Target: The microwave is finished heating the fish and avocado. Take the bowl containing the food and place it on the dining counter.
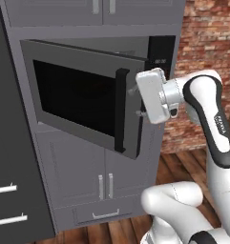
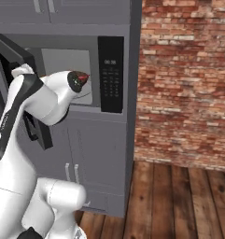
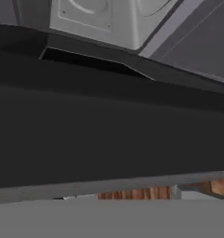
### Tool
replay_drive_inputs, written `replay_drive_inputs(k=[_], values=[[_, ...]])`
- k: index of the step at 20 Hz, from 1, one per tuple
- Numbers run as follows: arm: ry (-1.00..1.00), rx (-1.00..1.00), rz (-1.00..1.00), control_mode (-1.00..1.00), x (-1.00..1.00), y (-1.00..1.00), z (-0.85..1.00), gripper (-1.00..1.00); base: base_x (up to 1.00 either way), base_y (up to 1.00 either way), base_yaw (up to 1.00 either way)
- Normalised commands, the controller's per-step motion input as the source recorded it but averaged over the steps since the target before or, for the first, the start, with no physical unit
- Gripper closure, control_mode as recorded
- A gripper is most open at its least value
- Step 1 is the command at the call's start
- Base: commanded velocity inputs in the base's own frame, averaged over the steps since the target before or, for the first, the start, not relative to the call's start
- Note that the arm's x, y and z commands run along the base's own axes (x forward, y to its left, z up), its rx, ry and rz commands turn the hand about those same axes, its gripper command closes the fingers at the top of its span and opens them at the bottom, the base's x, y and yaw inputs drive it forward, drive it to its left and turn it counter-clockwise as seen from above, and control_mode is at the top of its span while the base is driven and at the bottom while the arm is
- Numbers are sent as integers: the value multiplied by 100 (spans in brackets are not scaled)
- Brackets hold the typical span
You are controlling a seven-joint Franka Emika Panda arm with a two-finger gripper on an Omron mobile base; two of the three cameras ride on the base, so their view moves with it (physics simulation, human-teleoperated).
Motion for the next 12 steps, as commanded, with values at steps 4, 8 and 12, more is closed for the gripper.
replay_drive_inputs(k=[4, 8, 12], values=[[1, 0, 29, -100, -54, 100, 0, -100, 0, 0, 0], [0, 4, 19, -100, -12, 43, 5, -100, 0, 0, 0], [-2, 31, 0, -100, 1, -100, 17, -100, 0, 0, 0]])
